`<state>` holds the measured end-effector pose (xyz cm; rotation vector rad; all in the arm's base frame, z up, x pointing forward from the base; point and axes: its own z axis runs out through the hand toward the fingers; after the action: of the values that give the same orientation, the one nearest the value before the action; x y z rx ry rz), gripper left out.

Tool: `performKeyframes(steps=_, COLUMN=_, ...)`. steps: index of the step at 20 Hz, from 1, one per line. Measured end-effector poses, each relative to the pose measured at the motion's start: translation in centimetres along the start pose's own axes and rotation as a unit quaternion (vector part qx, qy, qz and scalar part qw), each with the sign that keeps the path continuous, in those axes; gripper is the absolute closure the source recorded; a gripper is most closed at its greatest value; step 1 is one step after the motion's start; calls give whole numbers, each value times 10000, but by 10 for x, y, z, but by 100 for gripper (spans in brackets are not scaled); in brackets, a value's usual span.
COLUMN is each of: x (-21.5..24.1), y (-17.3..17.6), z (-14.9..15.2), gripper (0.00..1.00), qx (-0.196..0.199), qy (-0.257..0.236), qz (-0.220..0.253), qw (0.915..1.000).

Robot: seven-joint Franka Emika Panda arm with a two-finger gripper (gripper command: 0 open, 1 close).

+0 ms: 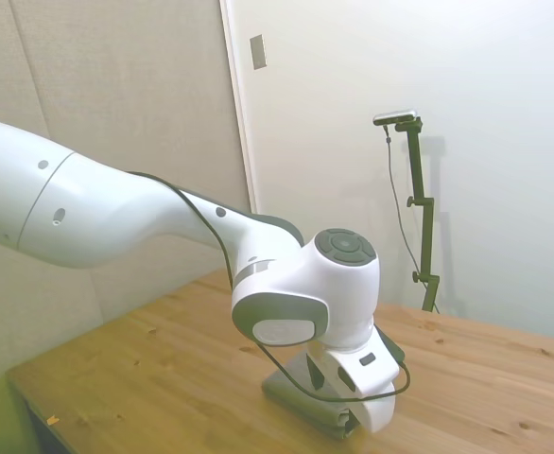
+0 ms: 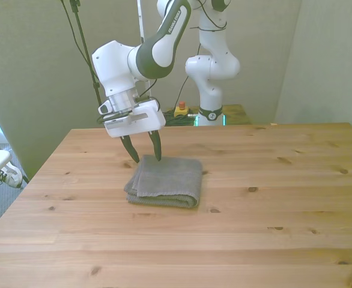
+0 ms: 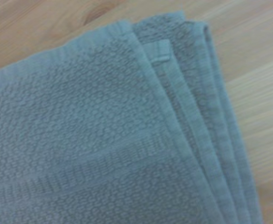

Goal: Unfold the towel

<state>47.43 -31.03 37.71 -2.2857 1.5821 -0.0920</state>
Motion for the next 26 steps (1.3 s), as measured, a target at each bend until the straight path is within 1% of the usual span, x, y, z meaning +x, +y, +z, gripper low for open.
performKeyframes(steps=4, x=-7, y=1, z=-8, gripper=0, qx=53, qy=-29, qz=-45, qw=10000)
performKeyframes(steps=13, x=-6, y=6, z=4, gripper=0, qx=-25, qy=-97, qz=-11, qw=9999)
performKeyframes(steps=14, x=-5, y=7, z=3, gripper=100, qx=-23, qy=-87, qz=1, qw=10000)
performKeyframes(steps=19, x=5, y=9, z=-1, gripper=100, qx=19, qy=-20, qz=81, qw=10000)
performKeyframes(steps=26, x=9, y=10, z=7, gripper=100, qx=-32, qy=-55, qz=75, qw=10000)
